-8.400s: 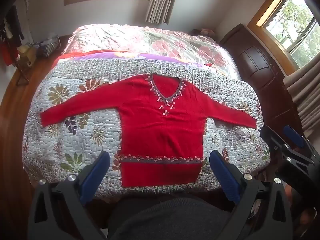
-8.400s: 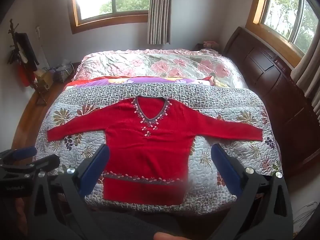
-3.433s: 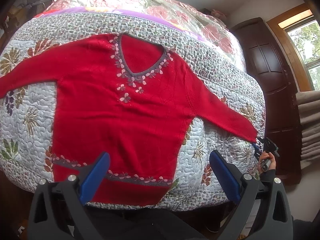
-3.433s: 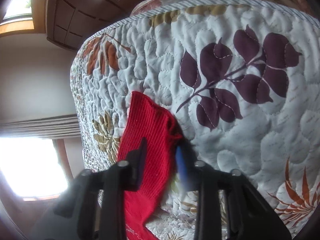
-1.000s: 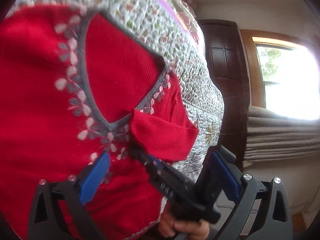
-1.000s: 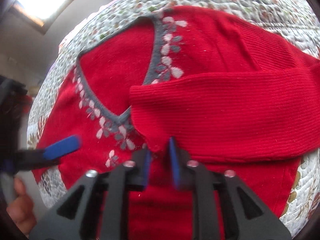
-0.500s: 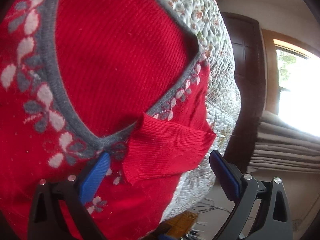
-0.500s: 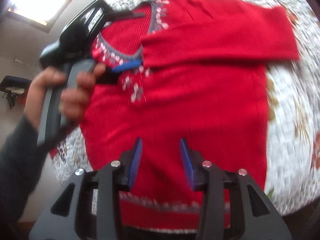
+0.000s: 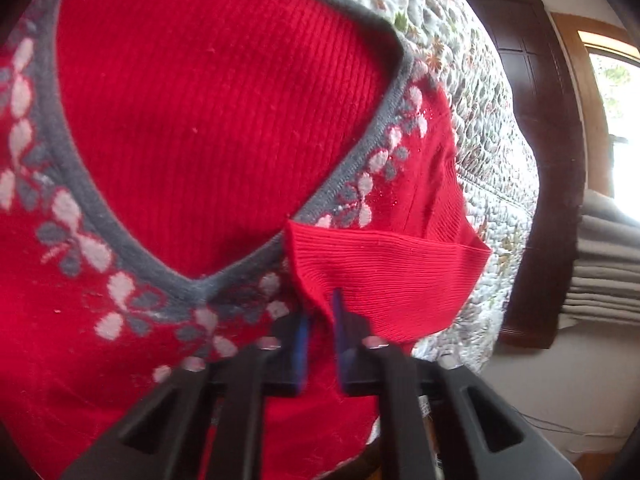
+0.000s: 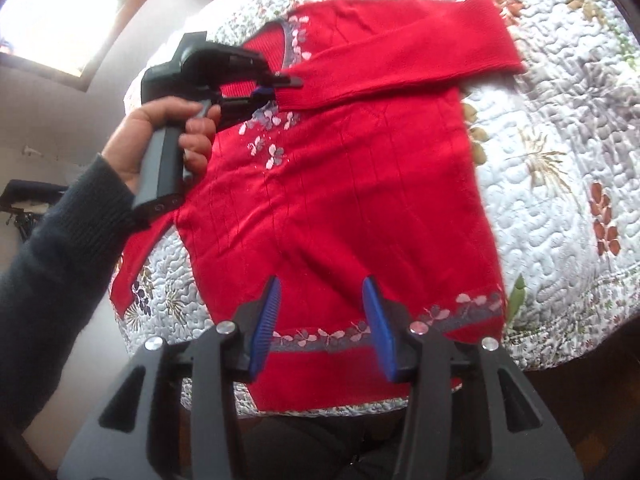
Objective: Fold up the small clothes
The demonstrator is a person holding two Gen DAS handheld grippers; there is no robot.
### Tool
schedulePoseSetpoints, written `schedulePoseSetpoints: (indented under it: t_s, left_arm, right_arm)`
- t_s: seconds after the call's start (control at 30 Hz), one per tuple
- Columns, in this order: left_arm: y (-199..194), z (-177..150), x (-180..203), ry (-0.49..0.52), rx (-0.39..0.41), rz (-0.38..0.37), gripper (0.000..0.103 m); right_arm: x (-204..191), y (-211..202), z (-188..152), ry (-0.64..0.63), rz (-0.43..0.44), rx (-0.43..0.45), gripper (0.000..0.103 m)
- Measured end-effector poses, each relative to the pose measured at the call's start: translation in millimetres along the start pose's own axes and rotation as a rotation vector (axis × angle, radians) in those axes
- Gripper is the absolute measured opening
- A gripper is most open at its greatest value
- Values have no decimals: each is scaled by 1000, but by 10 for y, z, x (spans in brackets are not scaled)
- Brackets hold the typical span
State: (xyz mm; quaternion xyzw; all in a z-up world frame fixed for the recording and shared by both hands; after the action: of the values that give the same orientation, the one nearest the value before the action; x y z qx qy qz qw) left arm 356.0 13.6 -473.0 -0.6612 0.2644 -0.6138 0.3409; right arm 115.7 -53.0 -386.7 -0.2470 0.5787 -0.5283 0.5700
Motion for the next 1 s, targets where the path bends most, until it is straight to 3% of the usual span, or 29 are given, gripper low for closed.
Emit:
schedulePoseSetpoints:
  t_s: [0.27,0.43,0.7,1.0]
  left_arm:
    - [-631,51,243,83,103,-51,5]
    - [-1122,105,158,126,162,-56,5]
    - [-1713,205,-382,119,235,-34,5]
    - [-2032,201,-1150,51,283,11,5]
  right_arm:
    - [-11,-257,-4,29,-2,33,43]
    - [-60,-329,-1,70,3,44,43]
    - [-164,-550,173,88,-12,109,43]
    - [-308,-595,224,51,-35,128,43]
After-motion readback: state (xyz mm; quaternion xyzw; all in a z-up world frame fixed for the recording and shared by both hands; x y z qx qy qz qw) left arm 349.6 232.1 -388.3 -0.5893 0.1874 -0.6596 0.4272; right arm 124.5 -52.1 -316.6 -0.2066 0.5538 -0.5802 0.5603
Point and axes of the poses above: each gripper's, at about its wrist camera, not at the fingertips, and y roughly the way its jaws point, x to its right, z to its top, the point moved 8 cm from there along y, roughly the way its jaws point, and after that the axes turned 8 degrees about x, right-handed, at the moved point
